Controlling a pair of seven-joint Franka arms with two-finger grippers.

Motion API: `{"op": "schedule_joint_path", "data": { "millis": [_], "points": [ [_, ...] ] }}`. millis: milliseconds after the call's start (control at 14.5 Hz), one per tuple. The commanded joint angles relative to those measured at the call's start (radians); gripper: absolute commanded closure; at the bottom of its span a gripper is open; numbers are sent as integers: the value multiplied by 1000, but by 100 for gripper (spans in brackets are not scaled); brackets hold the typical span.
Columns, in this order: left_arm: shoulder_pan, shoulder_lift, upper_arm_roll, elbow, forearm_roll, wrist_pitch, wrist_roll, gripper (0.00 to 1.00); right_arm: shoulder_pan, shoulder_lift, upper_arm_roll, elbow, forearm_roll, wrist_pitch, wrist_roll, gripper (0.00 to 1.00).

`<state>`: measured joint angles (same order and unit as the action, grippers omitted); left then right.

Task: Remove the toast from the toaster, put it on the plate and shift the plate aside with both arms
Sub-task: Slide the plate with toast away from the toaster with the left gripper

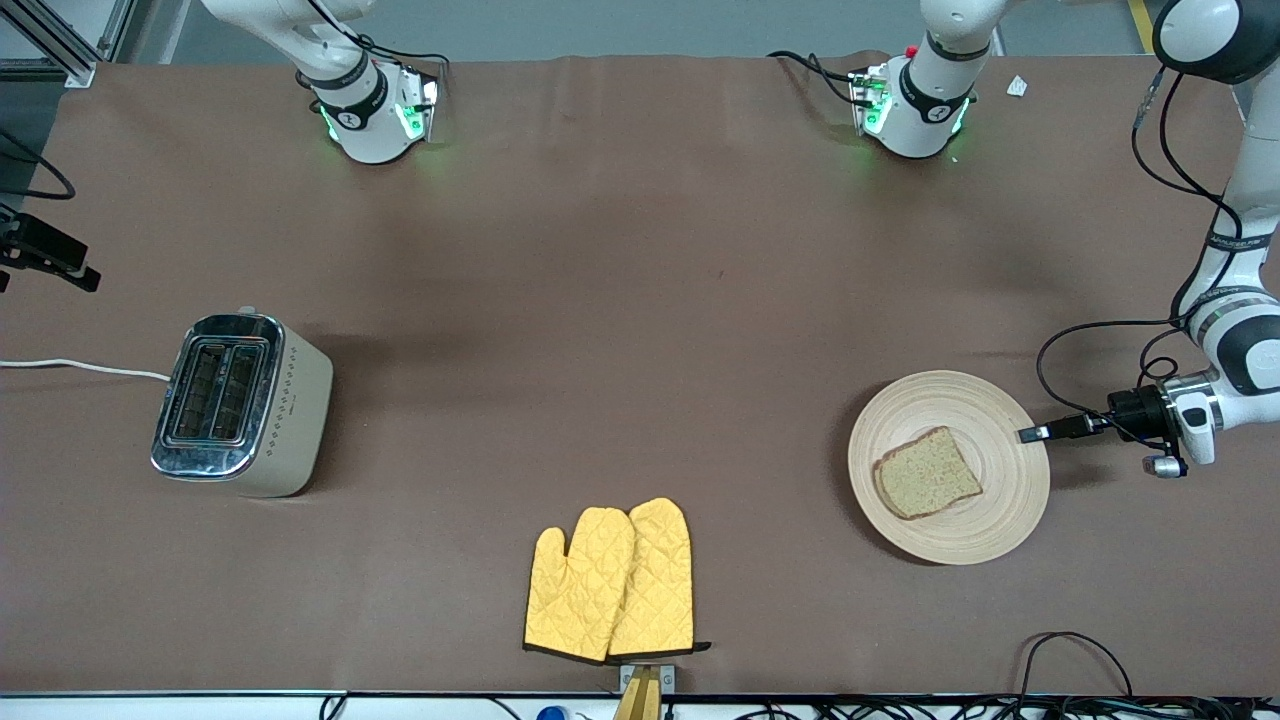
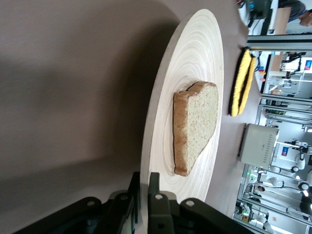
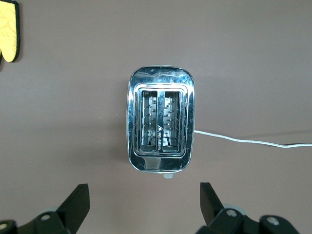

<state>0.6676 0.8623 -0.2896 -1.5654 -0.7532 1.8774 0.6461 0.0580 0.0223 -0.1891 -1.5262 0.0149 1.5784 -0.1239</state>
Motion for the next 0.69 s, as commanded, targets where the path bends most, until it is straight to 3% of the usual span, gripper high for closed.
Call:
{"op": "schedule_joint_path", "data": {
  "millis": [0,138,207,621],
  "points": [
    [15,30,-13,31,25,-43,18,76,-7,-13,7,-15,-7,6,9,0],
    [15,26,-13,31,25,-43,18,13,-6,-13,7,-14,-7,8,9,0],
    [13,20,-13,36,35,-43,18,0,-4,-13,7,-14,-7,9,9,0],
    [-55,-14,-26,172,221,-43,-187,0,0,-13,8,-14,-7,11,9,0]
  ]
}}
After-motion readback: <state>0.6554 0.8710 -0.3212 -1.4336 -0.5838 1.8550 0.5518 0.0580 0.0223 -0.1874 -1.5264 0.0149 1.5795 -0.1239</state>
